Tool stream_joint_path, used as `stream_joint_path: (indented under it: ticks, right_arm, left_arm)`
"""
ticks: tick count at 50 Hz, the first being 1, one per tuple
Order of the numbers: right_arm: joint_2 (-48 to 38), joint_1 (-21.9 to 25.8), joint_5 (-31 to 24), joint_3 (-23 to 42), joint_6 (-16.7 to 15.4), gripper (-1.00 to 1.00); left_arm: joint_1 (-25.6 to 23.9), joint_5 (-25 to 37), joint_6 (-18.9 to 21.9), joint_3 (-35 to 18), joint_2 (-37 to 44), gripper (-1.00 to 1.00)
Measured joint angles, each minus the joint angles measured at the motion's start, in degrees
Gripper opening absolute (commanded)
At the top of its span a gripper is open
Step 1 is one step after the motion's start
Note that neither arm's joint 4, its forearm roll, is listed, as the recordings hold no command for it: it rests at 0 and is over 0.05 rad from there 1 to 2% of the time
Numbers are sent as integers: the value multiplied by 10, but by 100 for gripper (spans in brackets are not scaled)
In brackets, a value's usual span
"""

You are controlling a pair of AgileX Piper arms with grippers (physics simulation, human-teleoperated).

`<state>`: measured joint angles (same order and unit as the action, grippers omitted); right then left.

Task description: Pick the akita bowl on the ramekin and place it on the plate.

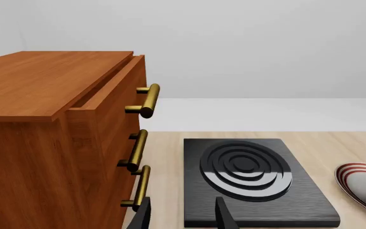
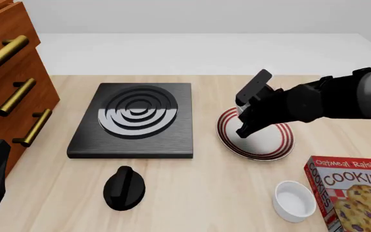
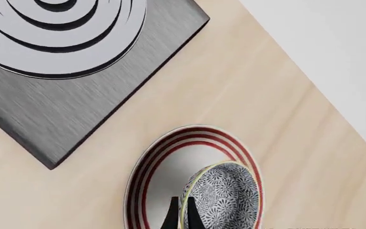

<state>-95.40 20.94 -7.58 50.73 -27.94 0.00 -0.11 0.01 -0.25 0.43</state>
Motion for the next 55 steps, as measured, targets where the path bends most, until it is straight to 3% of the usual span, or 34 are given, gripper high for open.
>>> stream_joint_path:
  ticks: [55]
  right_arm:
    - [-53, -13, 30, -11, 23, -100]
  left_arm:
    - [0, 0, 0, 0, 0, 100]
